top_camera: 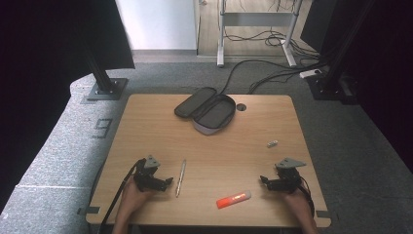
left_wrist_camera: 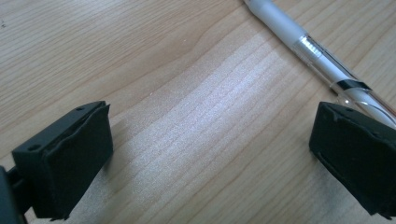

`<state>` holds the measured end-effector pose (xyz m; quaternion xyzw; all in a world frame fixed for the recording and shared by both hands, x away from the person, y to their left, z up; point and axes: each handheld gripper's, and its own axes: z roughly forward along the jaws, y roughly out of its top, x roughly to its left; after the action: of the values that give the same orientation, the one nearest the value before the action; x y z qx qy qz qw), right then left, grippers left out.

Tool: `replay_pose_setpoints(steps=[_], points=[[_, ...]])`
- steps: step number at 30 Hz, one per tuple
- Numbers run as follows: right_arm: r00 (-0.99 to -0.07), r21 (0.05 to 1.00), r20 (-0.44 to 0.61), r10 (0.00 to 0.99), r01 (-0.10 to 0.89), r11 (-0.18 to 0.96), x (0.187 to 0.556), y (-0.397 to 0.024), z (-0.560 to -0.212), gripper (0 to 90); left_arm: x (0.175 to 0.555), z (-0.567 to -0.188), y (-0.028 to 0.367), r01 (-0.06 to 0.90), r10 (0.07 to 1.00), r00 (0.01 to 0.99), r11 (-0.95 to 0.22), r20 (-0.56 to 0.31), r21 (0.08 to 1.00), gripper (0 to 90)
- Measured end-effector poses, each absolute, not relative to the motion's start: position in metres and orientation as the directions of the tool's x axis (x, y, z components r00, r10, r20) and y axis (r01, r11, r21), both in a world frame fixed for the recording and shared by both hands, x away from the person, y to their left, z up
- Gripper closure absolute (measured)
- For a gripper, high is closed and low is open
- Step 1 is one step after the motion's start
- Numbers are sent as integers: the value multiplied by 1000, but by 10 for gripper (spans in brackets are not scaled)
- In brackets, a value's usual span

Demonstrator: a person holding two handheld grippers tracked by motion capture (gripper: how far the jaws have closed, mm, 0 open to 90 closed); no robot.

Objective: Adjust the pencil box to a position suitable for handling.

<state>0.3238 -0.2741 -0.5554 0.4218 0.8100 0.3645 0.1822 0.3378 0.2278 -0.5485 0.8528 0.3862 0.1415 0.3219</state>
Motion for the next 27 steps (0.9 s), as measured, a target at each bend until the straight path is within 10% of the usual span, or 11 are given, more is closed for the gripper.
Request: replay_pose_setpoints(steps=[27], points=[[-579, 744, 12, 815, 550, 380, 324, -274, -555, 152, 341, -545, 231, 585, 760, 650, -492, -10, 644, 31]])
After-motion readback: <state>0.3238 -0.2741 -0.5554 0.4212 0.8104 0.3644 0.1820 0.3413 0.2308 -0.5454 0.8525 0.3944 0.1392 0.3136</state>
